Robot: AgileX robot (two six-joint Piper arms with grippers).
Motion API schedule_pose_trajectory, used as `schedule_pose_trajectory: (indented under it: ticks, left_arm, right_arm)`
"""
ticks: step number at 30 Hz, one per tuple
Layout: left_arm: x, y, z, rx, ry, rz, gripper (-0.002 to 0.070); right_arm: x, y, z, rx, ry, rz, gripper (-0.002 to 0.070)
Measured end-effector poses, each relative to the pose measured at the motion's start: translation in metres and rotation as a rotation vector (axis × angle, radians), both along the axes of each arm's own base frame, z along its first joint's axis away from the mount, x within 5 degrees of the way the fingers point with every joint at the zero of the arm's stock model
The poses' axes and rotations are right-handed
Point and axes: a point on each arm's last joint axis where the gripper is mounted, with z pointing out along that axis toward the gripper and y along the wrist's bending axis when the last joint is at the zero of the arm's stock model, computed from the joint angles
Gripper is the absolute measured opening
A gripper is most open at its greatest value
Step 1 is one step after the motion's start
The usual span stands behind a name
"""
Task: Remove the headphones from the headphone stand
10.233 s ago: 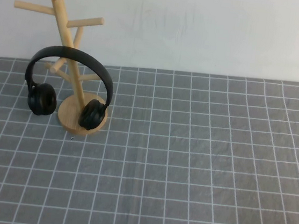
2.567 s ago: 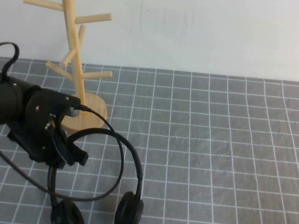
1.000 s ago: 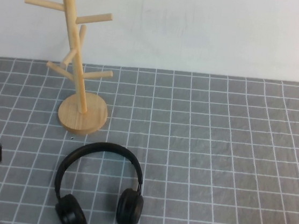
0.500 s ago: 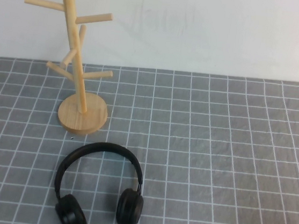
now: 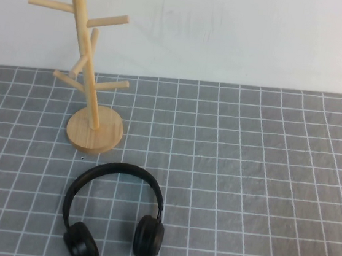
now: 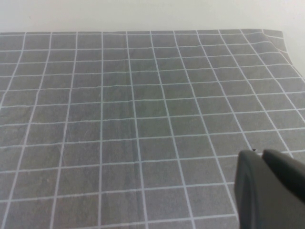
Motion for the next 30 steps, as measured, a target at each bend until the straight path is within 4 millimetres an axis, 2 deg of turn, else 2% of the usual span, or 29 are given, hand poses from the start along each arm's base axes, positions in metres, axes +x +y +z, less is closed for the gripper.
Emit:
schedule_pose_trajectory:
  ticks: [3, 5, 10, 15, 20, 27, 30]
  left_arm:
    - [0.007, 0.001, -0.007, -0.005, -0.165, 0.035, -0.0002]
    - [0.009, 0.001, -0.020, 0.039, -0.212, 0.043, -0.0002]
    - [0.001, 0.004, -0.053, 0.158, -0.192, 0.034, -0.0002]
    - [-0.011, 0.009, -0.079, 0.198, -0.208, 0.035, -0.0003]
    - [-0.015, 0.013, -0.111, 0.160, -0.149, 0.074, -0.0003]
    - [-0.018, 0.020, -0.135, 0.116, 0.121, 0.169, -0.0003]
    - [-0.019, 0.021, -0.136, 0.107, 0.137, 0.177, -0.0003]
  right_arm:
    - [0.000, 0.000, 0.000, 0.000, 0.000, 0.000, -0.0006]
    - [0.000, 0.000, 0.000, 0.000, 0.000, 0.000, -0.0006]
    - [0.000, 0.000, 0.000, 0.000, 0.000, 0.000, -0.0006]
    - [0.000, 0.000, 0.000, 0.000, 0.000, 0.000, -0.0006]
    - [0.000, 0.000, 0.000, 0.000, 0.000, 0.000, -0.0006]
    - [0.000, 0.000, 0.000, 0.000, 0.000, 0.000, -0.0006]
    - [0.000, 0.000, 0.000, 0.000, 0.000, 0.000, -0.0006]
